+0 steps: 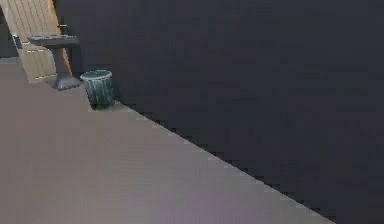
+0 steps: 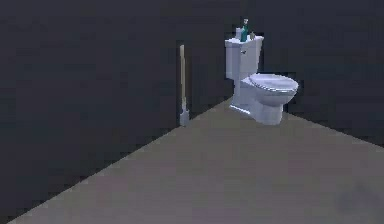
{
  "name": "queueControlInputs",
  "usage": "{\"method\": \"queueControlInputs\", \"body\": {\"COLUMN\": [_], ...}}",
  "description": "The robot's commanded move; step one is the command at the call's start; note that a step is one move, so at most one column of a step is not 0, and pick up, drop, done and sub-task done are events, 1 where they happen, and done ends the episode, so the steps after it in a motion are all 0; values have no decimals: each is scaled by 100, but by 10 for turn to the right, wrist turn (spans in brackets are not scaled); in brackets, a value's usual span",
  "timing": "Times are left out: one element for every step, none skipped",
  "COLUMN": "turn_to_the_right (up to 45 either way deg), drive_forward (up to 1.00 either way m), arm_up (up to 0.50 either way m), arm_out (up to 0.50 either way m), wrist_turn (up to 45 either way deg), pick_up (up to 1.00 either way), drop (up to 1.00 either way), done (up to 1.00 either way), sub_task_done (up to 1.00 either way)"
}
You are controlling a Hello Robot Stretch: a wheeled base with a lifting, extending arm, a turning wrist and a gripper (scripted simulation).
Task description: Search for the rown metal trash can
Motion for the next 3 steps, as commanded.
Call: {"method": "queueControlInputs", "body": {"turn_to_the_right": [-300, 0, 0], "drive_forward": [0, 100, 100], "arm_up": [0, 0, 0], "arm_out": [0, 0, 0], "wrist_turn": [0, 0, 0], "pick_up": [0, 0, 0], "drop": [0, 0, 0], "done": [0, 0, 0], "sub_task_done": [0, 0, 0]}}
